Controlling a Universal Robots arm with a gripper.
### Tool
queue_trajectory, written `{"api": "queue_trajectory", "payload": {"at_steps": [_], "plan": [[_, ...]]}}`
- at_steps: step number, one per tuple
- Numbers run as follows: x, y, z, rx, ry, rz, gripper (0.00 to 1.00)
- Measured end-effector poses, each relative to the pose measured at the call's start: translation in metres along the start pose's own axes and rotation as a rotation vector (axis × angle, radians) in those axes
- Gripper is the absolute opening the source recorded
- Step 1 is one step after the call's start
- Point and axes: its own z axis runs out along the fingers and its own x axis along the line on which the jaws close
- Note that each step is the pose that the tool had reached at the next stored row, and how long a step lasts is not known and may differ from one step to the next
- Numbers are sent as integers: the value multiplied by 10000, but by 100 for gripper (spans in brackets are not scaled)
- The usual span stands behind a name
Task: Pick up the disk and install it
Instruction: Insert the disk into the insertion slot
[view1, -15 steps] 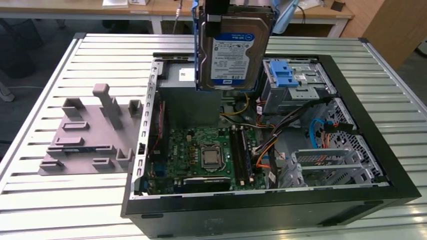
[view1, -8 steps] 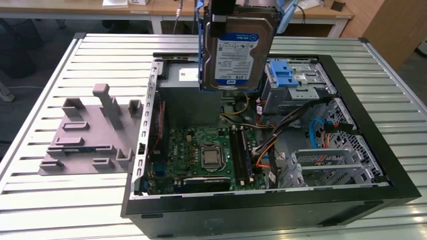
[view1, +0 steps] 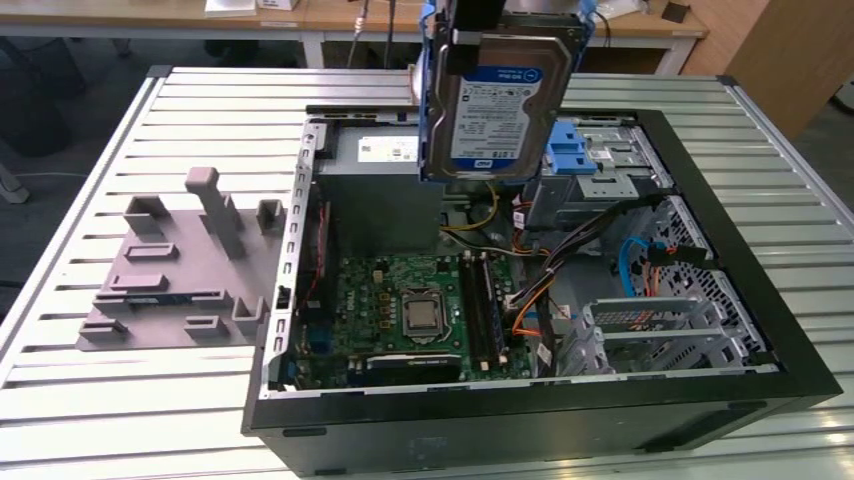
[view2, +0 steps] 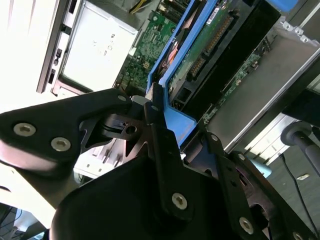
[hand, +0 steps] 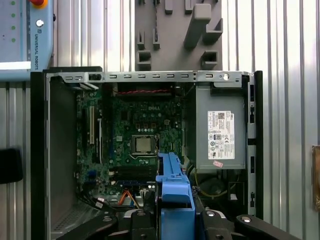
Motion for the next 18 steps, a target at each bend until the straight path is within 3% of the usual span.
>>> {"api": "queue_trajectory", "payload": {"at_steps": [8,18], "plan": [[-1,-150,-1,-7,0,0,36],[58,-180,2,-7,1,-13,36]]}}
